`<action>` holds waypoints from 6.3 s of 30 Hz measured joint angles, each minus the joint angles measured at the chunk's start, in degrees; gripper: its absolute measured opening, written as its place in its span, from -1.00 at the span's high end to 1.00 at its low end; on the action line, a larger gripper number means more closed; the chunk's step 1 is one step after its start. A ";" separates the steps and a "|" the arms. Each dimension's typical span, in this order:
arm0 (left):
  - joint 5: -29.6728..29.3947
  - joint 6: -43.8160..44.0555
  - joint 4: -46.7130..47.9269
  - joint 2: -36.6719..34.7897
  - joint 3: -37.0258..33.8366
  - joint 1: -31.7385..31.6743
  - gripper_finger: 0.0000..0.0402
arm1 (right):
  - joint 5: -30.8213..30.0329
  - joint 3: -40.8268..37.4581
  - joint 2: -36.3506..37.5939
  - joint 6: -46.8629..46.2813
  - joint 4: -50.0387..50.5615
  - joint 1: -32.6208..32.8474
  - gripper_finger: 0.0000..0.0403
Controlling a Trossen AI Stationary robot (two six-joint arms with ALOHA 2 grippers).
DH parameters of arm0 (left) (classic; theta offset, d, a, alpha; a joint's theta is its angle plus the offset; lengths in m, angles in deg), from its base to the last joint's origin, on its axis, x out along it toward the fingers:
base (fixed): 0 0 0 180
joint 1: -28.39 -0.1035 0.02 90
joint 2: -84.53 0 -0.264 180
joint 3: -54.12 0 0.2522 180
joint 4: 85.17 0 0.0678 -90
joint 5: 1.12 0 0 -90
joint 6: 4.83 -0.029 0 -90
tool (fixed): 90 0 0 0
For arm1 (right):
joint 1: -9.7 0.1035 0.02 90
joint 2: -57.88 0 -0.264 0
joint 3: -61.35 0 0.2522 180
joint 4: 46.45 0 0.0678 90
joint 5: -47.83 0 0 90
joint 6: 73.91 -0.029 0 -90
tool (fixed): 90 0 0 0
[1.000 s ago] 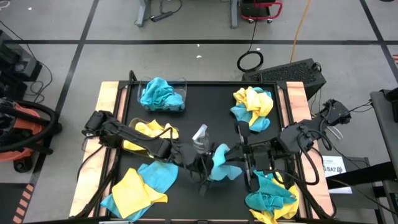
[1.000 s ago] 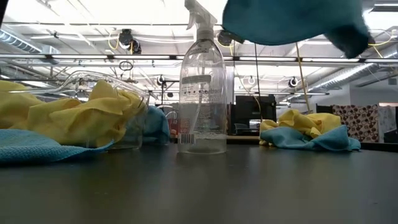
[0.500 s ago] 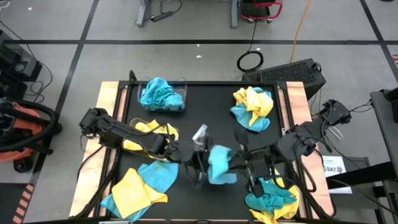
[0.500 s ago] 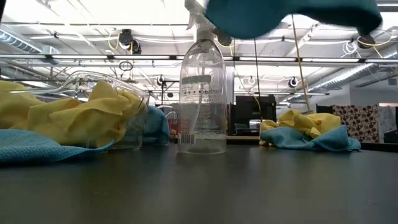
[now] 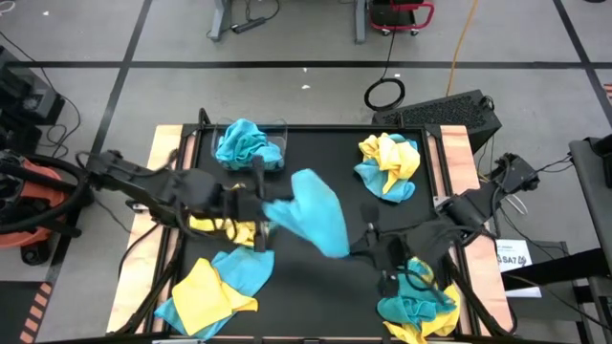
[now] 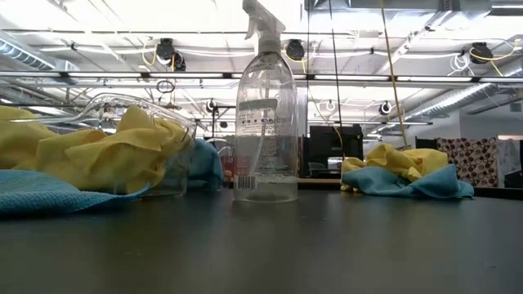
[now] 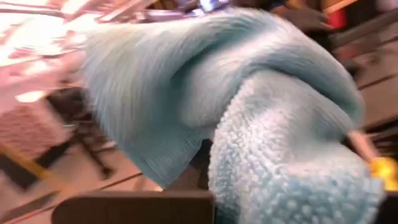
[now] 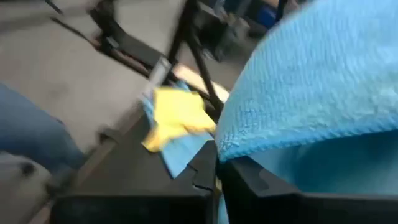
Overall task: Sort microfiber towel by color & place in baskets
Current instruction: Put the blue microfiber cloth into the top transparent bin, then put the yellow microfiber cloth into the bottom transparent bin
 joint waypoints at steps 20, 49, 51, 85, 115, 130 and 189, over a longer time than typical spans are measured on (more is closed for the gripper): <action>-19.94 1.68 22.99 -4.88 0.02 -17.98 1.00 | -9.90 -0.03 -3.59 -17.24 15.11 0.46 -0.30; -0.74 9.50 43.23 10.79 -0.04 -53.19 1.00 | -10.22 -22.48 -3.67 -40.72 2.95 12.87 -0.07; -0.74 9.20 44.09 12.23 -0.04 -53.98 1.00 | -10.29 -23.07 -3.67 -40.71 2.00 13.26 -0.07; 9.36 7.93 33.79 20.63 -23.08 -64.48 0.95 | -11.76 -23.80 -3.67 -40.00 -2.67 13.69 -0.07; 9.29 9.35 38.10 -2.69 -23.19 -60.70 -0.01 | -11.79 -23.78 -3.67 -38.71 -2.61 13.69 -0.07; 28.11 11.04 49.99 -18.02 -23.10 -52.48 -0.01 | -11.83 -23.76 -3.67 -36.70 -3.03 13.67 -0.07; 29.61 28.50 37.47 7.11 -25.22 22.58 -0.01 | -11.75 -23.74 -3.65 -25.16 -9.65 12.14 -0.07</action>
